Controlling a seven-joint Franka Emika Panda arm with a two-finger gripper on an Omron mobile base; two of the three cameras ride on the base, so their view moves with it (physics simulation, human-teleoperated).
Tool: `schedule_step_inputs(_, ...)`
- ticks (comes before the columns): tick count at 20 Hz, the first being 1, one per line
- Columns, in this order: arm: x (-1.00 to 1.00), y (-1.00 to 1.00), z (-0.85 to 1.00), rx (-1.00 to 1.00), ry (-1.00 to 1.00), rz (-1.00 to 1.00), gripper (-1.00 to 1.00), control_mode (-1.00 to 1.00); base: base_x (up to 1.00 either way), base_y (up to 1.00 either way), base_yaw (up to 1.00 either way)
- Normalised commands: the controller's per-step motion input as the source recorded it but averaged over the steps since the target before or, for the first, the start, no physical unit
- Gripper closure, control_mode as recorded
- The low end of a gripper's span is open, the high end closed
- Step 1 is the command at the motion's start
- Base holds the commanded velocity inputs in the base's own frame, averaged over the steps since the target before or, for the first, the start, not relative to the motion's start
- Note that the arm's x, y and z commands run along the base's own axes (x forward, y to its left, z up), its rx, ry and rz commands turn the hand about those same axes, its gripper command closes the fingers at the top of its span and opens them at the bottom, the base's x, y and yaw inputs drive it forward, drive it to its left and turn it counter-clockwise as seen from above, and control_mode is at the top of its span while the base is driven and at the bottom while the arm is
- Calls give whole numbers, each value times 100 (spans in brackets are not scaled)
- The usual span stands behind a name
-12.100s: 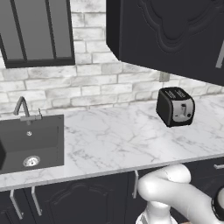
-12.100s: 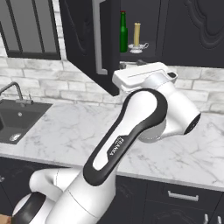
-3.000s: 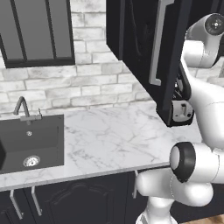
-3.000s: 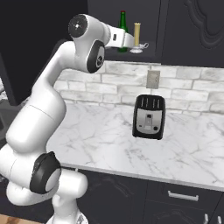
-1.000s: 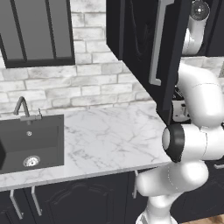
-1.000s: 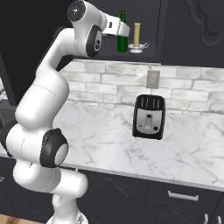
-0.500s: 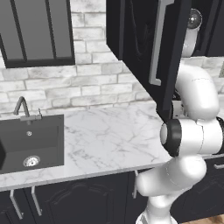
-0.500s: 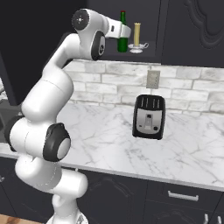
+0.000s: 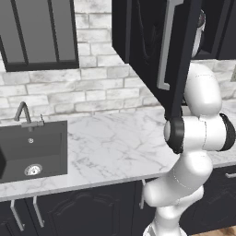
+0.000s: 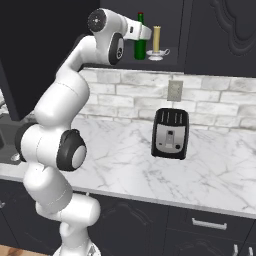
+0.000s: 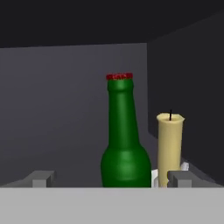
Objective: Get the candle and the beer from the cabinet and move them to the dining counter.
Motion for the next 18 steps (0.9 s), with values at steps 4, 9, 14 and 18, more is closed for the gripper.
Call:
schedule_step_inputs(4, 6, -6, 15, 0, 0, 0, -100, -100, 0, 0, 0)
schedule_step_inputs(9, 3, -10, 1, 0, 0, 0, -100, -100, 0, 0, 0)
schedule_step_inputs(14, 7, -6, 0, 0, -3, 0, -100, -100, 0, 0, 0)
schedule_step_inputs(18, 10, -2, 0, 0, -4, 0, -100, -100, 0, 0, 0)
